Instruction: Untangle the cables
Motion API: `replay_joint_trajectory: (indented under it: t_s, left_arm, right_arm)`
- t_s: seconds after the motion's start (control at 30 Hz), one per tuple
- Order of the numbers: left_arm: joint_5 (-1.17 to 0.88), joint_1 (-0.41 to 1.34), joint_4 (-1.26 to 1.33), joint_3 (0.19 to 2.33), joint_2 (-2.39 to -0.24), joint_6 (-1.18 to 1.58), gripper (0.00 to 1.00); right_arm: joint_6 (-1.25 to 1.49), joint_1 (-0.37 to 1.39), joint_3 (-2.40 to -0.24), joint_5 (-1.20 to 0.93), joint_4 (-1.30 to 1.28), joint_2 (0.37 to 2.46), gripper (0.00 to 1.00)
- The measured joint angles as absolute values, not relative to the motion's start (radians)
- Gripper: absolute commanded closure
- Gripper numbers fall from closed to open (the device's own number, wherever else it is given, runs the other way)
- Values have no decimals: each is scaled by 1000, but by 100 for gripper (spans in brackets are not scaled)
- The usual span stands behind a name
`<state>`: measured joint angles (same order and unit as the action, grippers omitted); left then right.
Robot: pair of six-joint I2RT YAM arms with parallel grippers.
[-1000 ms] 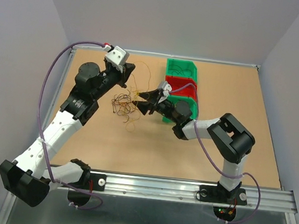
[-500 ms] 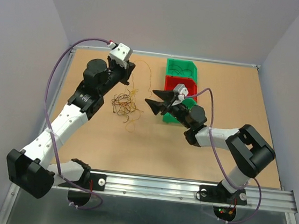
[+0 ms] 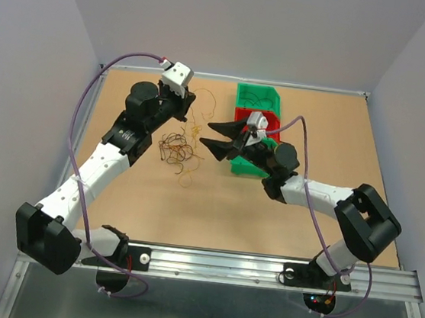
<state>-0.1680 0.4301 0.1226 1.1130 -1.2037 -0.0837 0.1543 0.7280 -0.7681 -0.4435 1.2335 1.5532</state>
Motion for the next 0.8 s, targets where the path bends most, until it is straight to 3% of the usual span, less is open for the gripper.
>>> replay_joint_trajectory:
  t_s: [0.43, 0.67, 0.8]
  left_arm:
    - [-216, 430, 122, 1113, -1216, -84, 100]
    - [-230, 430, 122, 1113, -1216, -84, 100]
    - [-219, 430, 122, 1113, -1215, -84, 100]
  right_arm:
    - [162, 734, -1081, -407, 1002, 1826, 44]
    - [155, 734, -1152, -342, 942, 1909, 66]
    - [150, 734, -1174, -327, 928, 1942, 67]
